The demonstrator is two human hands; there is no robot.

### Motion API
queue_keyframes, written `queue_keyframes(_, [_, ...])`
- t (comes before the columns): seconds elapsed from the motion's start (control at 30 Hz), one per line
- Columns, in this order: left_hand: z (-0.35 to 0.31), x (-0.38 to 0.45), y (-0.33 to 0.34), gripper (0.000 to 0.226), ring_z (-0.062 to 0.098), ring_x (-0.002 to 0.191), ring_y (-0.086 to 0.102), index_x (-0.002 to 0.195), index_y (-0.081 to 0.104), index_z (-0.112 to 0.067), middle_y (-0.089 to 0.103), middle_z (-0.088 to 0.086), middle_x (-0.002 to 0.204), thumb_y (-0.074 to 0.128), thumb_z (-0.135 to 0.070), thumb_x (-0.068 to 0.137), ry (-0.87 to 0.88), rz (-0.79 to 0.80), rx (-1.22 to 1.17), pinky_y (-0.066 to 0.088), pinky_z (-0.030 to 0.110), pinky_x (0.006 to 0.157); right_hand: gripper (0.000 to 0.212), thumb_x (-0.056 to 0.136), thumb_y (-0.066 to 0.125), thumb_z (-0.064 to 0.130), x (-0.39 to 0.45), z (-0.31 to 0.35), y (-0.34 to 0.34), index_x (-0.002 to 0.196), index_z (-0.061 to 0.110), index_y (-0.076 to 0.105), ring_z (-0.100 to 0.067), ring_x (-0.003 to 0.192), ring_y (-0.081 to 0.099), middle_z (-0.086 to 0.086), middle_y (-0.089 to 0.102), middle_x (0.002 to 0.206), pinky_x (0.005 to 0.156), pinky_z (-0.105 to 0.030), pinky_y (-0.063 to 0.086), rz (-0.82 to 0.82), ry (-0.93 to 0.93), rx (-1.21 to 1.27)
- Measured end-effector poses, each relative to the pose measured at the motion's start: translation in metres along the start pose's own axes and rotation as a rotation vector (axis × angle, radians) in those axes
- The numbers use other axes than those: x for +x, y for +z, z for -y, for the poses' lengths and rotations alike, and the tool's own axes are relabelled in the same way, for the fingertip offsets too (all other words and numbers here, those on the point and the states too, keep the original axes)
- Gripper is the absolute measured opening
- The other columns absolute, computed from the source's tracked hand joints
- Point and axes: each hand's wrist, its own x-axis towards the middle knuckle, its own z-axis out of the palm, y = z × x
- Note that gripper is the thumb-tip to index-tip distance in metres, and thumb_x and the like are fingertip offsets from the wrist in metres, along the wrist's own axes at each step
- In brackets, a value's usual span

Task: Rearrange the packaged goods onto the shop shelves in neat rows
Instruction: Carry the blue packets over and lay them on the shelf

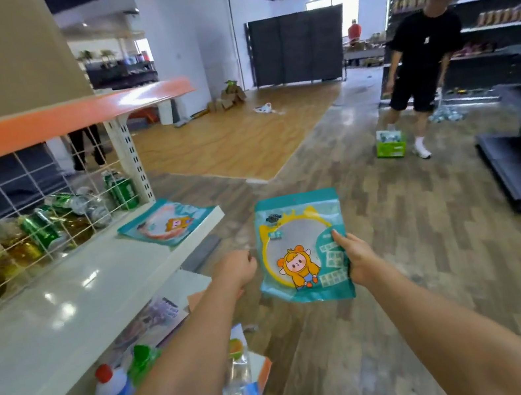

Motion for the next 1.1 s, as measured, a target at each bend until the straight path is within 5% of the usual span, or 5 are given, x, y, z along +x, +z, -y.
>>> queue_keyframes(0.4, [0.023, 0.082, -0.021, 0.034, 0.031, 0.105, 0.057, 0.109, 0.062, -0.013, 0.062, 0.013, 0.115, 0.034, -0.028, 0.095, -0.123, -0.119, 0.077, 0.045, 0.036, 0.080, 0.016, 0.094, 0.056, 0.026, 0.111, 0.021, 0.060, 0.090, 0.011, 0.054, -0.024, 0.072, 0.062, -0.007, 0.064, 0.083, 0.066, -0.039, 0.052, 0.122, 0.084, -0.012])
queue_keyframes(1.1, [0.152, 0.214, -0.080, 0.031, 0.028, 0.100, 0.058, 0.106, 0.062, -0.012, 0.063, 0.012, 0.111, 0.036, -0.027, 0.098, -0.315, -0.216, -0.284, 0.045, 0.034, 0.082, 0.017, 0.095, 0.055, 0.028, 0.257, 0.066, 0.246, 0.089, 0.012, 0.053, -0.020, 0.066, 0.060, -0.004, 0.062, 0.077, 0.059, -0.033, 0.048, 0.338, 0.110, -0.106])
